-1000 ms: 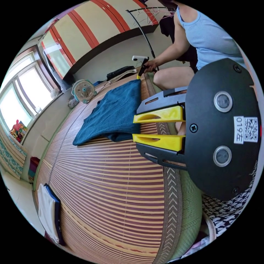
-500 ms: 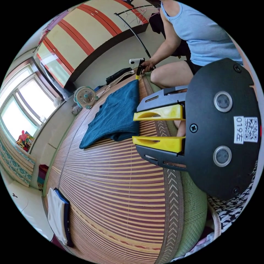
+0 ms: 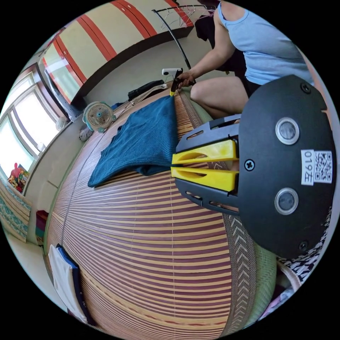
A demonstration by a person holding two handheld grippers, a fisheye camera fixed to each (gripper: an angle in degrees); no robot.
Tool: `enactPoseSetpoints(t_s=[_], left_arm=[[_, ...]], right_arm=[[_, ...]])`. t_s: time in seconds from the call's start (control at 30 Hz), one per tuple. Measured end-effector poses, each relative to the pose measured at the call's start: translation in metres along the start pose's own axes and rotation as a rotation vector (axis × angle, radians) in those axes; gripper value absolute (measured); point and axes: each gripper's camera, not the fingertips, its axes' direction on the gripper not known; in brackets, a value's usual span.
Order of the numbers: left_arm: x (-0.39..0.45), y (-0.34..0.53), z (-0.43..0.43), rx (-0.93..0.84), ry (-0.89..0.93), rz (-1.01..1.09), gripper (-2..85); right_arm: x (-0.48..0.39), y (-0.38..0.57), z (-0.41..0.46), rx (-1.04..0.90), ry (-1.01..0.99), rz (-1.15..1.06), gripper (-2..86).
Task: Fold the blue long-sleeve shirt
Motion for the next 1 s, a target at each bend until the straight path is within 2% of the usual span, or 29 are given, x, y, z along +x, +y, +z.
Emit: enactPoseSetpoints(t_s=[0.1, 0.2, 0.33, 0.4, 0.47, 0.57, 0.7, 0.77, 0.83, 0.93, 1.0], left_arm=[[0.008, -0.001, -0.002, -0.005, -0.018, 0.009, 1.3], [0.015, 0.002, -0.017, 0.054, -0.071, 0.012, 1.3], [0.049, -0.007, -0.044, 0.256, -0.255, 0.018, 1.2], [0.076, -0.030, -0.036, 0.290, -0.300, 0.081, 1.1], [0.112, -0.070, -0.006, 0.275, -0.325, 0.160, 1.1], [0.132, -0.111, 0.032, 0.271, -0.237, 0.188, 1.0], [0.126, -0.129, 0.060, 0.273, -0.196, 0.144, 1.0], [0.120, -0.125, 0.069, 0.248, -0.250, 0.166, 1.0], [0.114, -0.125, 0.065, 0.250, -0.243, 0.125, 1.0], [0.114, -0.131, 0.060, 0.342, -0.138, 0.103, 1.0], [0.123, -0.146, 0.068, 0.324, -0.171, 0.152, 1.0]], right_arm=[[-0.019, -0.005, 0.017, -0.023, 0.061, -0.031, 5.4], [-0.045, -0.009, 0.014, 0.018, 0.233, -0.047, 6.2], [-0.130, -0.043, 0.026, 0.102, 0.519, -0.205, 2.6], [-0.183, -0.076, 0.057, 0.130, 0.521, -0.336, 0.1], [-0.254, -0.131, 0.123, 0.133, 0.496, -0.511, -0.6], [-0.320, -0.207, 0.221, 0.095, 0.394, -0.657, -0.8], [-0.359, -0.288, 0.355, -0.072, 0.400, -0.767, -0.6], [-0.373, -0.320, 0.428, -0.163, 0.404, -0.822, -0.2], [-0.382, -0.336, 0.468, -0.185, 0.388, -0.842, 0.1], [-0.397, -0.348, 0.526, -0.231, 0.372, -0.868, 1.5], [-0.406, -0.345, 0.552, -0.251, 0.389, -0.886, 2.8]])
